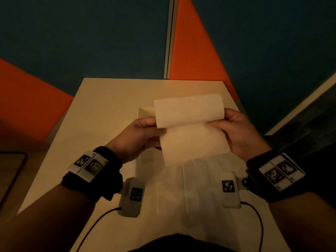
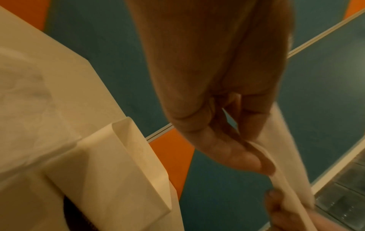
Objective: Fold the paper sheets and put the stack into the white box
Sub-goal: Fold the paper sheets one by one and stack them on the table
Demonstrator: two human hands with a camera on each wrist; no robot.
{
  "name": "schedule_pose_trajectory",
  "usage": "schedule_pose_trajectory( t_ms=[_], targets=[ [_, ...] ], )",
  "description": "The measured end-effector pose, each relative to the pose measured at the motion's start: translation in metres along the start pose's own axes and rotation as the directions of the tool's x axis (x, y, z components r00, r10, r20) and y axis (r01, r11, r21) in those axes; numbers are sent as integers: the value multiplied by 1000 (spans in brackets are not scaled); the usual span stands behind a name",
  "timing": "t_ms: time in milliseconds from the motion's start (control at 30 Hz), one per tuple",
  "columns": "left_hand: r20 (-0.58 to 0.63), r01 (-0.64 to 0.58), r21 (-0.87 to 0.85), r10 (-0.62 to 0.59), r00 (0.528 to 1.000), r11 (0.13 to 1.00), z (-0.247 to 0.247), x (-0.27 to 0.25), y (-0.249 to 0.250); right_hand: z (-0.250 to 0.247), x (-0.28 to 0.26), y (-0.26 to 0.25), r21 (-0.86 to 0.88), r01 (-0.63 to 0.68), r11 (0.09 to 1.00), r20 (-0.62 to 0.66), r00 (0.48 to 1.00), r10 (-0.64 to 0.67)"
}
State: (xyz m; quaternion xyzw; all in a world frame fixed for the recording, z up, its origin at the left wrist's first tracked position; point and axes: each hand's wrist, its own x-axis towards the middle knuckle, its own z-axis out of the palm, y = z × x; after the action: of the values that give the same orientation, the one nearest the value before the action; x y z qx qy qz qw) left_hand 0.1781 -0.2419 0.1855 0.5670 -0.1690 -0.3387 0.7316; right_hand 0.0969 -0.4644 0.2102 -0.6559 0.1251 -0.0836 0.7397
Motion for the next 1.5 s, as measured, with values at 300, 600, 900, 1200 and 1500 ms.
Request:
schedule_pose_trajectory(
  t_ms=[300,600,900,1200,1500],
  targets=[
    [285,166,49,-173,943,985,-11,-4,16,9,7,-2,-213,28,977,178,984,10],
    [-33,110,201,-106,994,973,-7,-4,4,36,20,15,-215,-48,975,258,960,104],
    [-497,218,227,-80,864,949,-59,-43,-30,16,36,112,-921,-64,384,132,876,464],
    [-603,431,503,-53,796,749,-81,-63,-57,23,25,141,-994,112,15,105,867,487],
    [-601,450,661,65,796,601,-81,-65,-62,20,24,144,-991,122,47,129,873,469]
  ],
)
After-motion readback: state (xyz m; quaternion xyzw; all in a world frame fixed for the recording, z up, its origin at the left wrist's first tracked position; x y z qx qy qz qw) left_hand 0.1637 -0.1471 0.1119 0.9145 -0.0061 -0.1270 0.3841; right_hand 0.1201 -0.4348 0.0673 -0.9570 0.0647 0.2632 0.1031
